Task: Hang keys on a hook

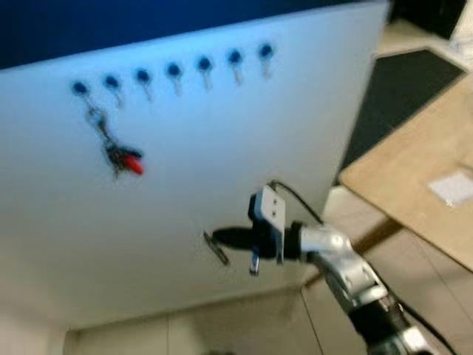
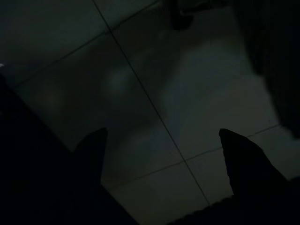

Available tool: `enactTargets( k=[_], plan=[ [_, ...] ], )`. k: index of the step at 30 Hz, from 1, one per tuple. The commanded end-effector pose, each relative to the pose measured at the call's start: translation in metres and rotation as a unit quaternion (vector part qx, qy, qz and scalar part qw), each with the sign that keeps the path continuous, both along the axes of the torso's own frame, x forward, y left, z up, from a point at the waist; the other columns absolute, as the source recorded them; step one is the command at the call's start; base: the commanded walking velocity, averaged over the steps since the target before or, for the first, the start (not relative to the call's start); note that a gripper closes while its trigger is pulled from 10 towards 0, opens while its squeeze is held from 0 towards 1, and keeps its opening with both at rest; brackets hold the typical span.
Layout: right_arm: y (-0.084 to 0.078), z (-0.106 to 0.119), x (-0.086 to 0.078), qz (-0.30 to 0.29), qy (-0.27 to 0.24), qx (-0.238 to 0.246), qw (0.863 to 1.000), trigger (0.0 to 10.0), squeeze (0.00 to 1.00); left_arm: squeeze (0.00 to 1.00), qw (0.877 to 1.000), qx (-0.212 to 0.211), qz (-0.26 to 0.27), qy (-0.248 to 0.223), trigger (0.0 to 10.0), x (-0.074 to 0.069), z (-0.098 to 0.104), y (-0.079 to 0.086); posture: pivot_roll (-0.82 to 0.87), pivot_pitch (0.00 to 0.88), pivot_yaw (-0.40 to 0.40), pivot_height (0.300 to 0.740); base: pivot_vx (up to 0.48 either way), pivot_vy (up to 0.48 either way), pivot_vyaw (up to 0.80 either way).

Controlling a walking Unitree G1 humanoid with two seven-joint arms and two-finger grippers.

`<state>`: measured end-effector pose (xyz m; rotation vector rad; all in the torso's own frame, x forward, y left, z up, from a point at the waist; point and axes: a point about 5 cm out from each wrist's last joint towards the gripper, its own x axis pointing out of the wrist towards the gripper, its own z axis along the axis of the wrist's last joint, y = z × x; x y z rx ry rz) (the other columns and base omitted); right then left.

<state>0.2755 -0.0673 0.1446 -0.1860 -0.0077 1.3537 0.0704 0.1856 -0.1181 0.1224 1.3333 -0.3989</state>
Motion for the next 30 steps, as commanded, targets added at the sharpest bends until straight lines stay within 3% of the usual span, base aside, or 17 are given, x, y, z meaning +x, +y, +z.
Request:
enactTargets(
  k=[1,4,8,23,30],
  plan=[
    [0.0,0.001,-0.001,0.003,0.003,0.004,1.0,10.0,0.0,0.0,0.999,-0.023,-0.004,-0.032,10.0,0.014,0.003,-0.01,-0.12,0.091,0.117,0.74,0.0,0.0,0.73],
    [0.002,0.002,-0.002,0.006,0.002,0.007,1.0,10.0,0.0,0.0,0.999,-0.021,-0.006,-0.028,10.0,0.005,0.002,-0.006,-0.12,0.088,0.117,0.74,0.0,0.0,0.73],
    [0.003,0.002,-0.002,0.008,0.002,0.007,1.0,10.0,0.0,0.0,0.999,-0.021,-0.007,-0.029,10.0,0.005,0.002,-0.003,-0.12,0.088,0.117,0.74,0.0,0.0,0.73],
    [0.003,0.003,-0.002,-0.001,-0.003,0.014,1.0,10.0,0.0,0.0,0.998,-0.025,-0.004,-0.05,10.0,0.035,0.011,0.01,-0.12,0.091,0.119,0.74,0.0,0.0,0.72],
    [0.001,0.008,0.004,-0.033,-0.006,0.033,0.999,10.0,0.0,0.0,0.999,-0.024,-0.001,-0.049,10.0,0.04,0.013,0.017,-0.12,0.091,0.119,0.74,0.0,0.0,0.07]
  ],
)
